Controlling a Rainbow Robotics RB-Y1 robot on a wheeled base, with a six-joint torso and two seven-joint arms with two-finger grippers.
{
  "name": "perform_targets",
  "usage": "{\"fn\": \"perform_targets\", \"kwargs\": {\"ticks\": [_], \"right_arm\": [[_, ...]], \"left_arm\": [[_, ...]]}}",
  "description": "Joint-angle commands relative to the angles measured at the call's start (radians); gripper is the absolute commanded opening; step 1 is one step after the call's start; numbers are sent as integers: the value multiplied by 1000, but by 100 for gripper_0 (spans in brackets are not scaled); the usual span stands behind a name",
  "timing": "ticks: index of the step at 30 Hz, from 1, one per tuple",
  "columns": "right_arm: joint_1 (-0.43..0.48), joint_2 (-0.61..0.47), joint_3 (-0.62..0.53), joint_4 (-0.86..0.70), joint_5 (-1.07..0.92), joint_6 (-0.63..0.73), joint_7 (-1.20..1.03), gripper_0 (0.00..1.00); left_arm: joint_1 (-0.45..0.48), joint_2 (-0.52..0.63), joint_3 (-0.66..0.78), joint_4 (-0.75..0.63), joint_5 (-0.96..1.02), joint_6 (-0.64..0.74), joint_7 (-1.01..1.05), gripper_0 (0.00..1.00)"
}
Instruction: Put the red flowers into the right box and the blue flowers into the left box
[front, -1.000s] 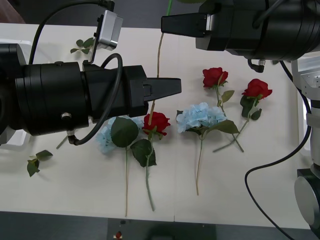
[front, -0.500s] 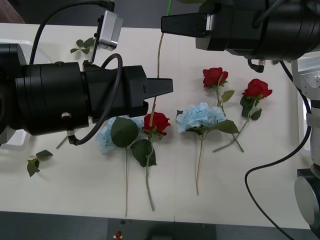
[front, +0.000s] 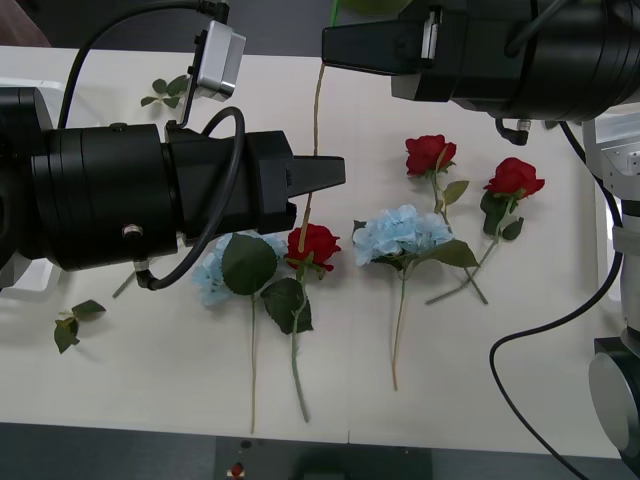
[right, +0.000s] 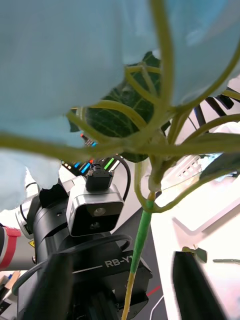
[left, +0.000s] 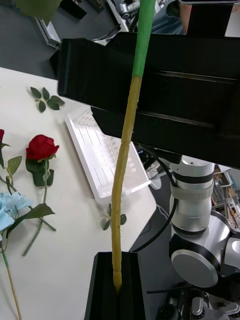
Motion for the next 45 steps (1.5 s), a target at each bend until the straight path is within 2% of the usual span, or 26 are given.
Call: {"fn": "perform_targets", "kwargs": {"ticks": [1,5,11,18,20,26,29,35,45], "right_arm": [[-27,-1,-6,-31,-3,-5,25,100],[-27,-1,-6,-31,-3,-5,25,100],[-27,-1,-6,-31,-3,-5,25,100],[-27,-1,-6,-31,-3,-5,25,100],[-18,-14,-11,-22,3,-2,25,100],[-27,-80,-17,-50,61,-9,3,100],[-27,-123,-17,-57,94,-9,-43,100],[-22,-206,4,-64,135,-5,-194,100],[13,-353,55,-62,299,27,-512,100]], "left_arm": [[-8,38,-5,-6,-16,-22,-20,0],[-8,76,26,-6,-13,-39,-12,0],[38,209,144,2,35,-37,8,0],[239,355,392,12,79,-39,20,0],[328,386,504,42,105,-39,21,0],[482,426,688,167,122,-39,11,0],[511,459,724,256,111,-39,-3,0],[511,493,727,442,26,-40,-26,0],[500,541,572,634,-140,-137,-58,0]]}}
